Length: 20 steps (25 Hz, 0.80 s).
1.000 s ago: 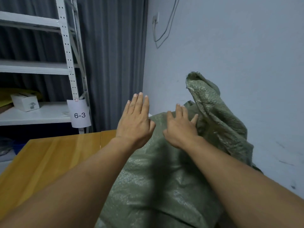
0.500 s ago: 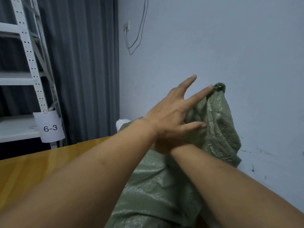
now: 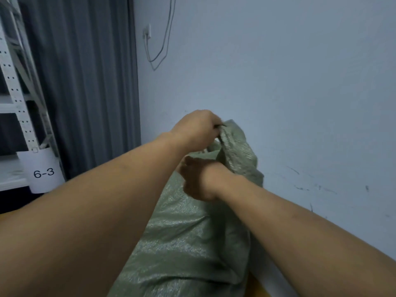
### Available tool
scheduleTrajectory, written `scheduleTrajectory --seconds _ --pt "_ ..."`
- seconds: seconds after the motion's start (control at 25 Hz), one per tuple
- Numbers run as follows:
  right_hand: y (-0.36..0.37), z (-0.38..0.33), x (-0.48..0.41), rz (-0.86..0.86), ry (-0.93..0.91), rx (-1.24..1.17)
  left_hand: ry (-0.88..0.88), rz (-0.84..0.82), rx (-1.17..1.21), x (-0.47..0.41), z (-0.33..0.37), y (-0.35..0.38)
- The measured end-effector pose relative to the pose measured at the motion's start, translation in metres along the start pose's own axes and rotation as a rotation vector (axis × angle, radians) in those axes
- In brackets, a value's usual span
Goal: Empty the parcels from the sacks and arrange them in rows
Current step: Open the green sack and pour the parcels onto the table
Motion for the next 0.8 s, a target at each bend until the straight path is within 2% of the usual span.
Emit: scheduleTrajectory --seconds 0.04,0.16,0.24,0.28,0.32,0.4,0.48,0.72,0.8 --pt "-0.008 -0.005 0.002 0.069 -0.079 0.037 -0.127 -0.055 0.031 -0.002 -0.02 0.007" --pt "-0.042 -0.013 0.019 0.446 -0.307 0.17 -0.431 -0.163 0.175 0.007 -0.071 0.034" --pt "-0.054 -0.007 0.028 0.623 -0.324 0.17 -0.551 -0.219 0.286 0.023 -0.085 0.046" --pt "-0.047 0.003 0.024 0.609 -0.285 0.163 -0.595 -0.243 0.358 0.031 -0.089 0.051" --pt "-0.038 0.014 0.019 0.537 -0.205 0.159 -0.632 -0.259 0.428 0.037 -0.092 0.056" --pt "-0.005 0.041 0.007 0.249 0.009 0.17 -0.689 -0.257 0.519 0.043 -0.099 0.068" --pt "0.028 0.059 0.005 0.034 0.148 0.157 -0.726 -0.26 0.531 0.05 -0.103 0.082" --pt "0.096 0.077 -0.022 -0.195 0.191 0.219 -0.789 -0.294 0.416 0.063 -0.122 0.136" --pt "0.125 0.085 -0.032 -0.336 0.206 0.189 -0.818 -0.345 0.395 0.074 -0.13 0.159"
Point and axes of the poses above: each hand's wrist, its own x-axis away from the middle knuckle, its own y-axis out of the palm, z = x × y, the point moved 8 cm from there along -x, towards the middle knuckle, and after that the axes turned 9 degrees about -x, right-handed, at the moved point
